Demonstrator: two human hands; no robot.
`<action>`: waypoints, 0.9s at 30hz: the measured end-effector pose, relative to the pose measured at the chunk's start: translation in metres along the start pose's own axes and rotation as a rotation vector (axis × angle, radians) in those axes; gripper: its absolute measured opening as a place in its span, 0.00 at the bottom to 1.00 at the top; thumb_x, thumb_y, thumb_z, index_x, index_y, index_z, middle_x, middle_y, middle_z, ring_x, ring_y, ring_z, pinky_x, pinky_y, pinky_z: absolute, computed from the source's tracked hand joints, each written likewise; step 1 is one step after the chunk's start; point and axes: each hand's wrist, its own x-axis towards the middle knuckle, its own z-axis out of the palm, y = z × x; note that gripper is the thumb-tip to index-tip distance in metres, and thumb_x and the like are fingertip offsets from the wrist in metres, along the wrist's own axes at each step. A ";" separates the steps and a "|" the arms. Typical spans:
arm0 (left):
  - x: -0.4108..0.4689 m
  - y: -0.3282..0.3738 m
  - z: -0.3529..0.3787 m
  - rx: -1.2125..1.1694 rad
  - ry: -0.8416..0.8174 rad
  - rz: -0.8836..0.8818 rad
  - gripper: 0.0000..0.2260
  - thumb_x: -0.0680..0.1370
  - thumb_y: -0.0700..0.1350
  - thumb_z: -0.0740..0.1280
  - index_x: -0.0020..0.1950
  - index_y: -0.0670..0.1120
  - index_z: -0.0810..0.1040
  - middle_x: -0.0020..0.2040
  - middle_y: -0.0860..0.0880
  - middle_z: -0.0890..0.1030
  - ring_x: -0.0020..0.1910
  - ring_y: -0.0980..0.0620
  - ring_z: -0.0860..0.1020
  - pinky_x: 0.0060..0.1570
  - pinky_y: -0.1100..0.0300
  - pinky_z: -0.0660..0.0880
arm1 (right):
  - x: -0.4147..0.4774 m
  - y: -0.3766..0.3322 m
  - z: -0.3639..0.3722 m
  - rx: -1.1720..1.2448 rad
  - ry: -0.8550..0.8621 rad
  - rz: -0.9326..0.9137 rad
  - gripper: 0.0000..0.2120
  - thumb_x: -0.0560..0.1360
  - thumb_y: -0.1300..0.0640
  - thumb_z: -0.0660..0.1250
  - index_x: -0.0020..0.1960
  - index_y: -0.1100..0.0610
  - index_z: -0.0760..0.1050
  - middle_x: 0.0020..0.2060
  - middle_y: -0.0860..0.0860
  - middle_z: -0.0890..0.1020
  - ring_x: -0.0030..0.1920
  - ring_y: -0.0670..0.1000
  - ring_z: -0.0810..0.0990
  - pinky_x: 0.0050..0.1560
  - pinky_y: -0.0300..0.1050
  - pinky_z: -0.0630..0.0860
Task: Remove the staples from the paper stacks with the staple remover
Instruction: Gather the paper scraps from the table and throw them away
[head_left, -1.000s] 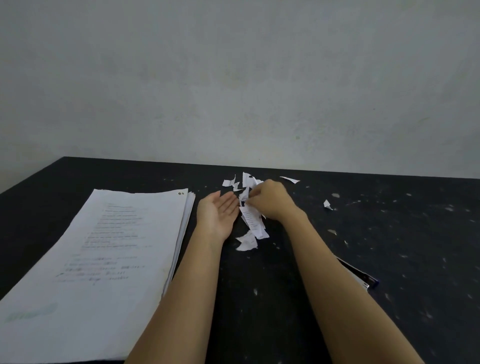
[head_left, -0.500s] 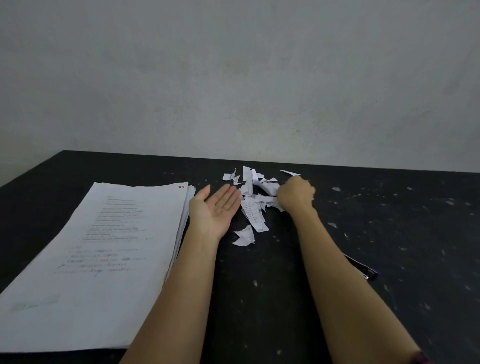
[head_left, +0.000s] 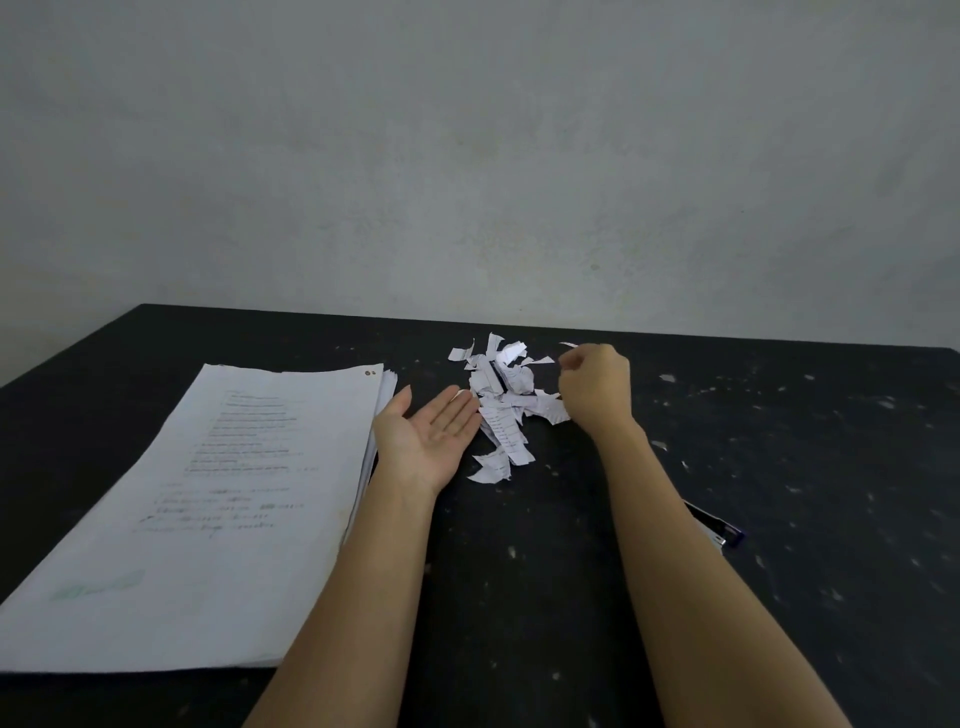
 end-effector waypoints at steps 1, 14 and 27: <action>-0.002 0.000 0.000 0.004 -0.001 0.000 0.23 0.80 0.50 0.54 0.63 0.31 0.69 0.66 0.33 0.70 0.67 0.38 0.69 0.64 0.47 0.66 | -0.001 0.000 -0.001 -0.025 -0.032 0.015 0.13 0.70 0.72 0.58 0.48 0.70 0.79 0.47 0.65 0.82 0.45 0.62 0.81 0.49 0.54 0.79; -0.016 -0.006 0.001 -0.090 -0.065 0.004 0.24 0.80 0.53 0.56 0.58 0.31 0.72 0.64 0.33 0.72 0.65 0.37 0.71 0.62 0.47 0.68 | -0.011 0.005 0.010 -0.389 -0.184 -0.066 0.10 0.73 0.68 0.58 0.47 0.66 0.77 0.45 0.61 0.80 0.49 0.60 0.77 0.48 0.51 0.77; -0.110 -0.019 0.002 -0.276 -0.181 0.088 0.25 0.82 0.52 0.51 0.59 0.32 0.73 0.55 0.33 0.78 0.59 0.39 0.76 0.52 0.47 0.74 | -0.146 -0.087 0.000 1.073 -0.139 0.433 0.11 0.77 0.62 0.59 0.38 0.60 0.76 0.38 0.52 0.80 0.41 0.48 0.79 0.39 0.37 0.76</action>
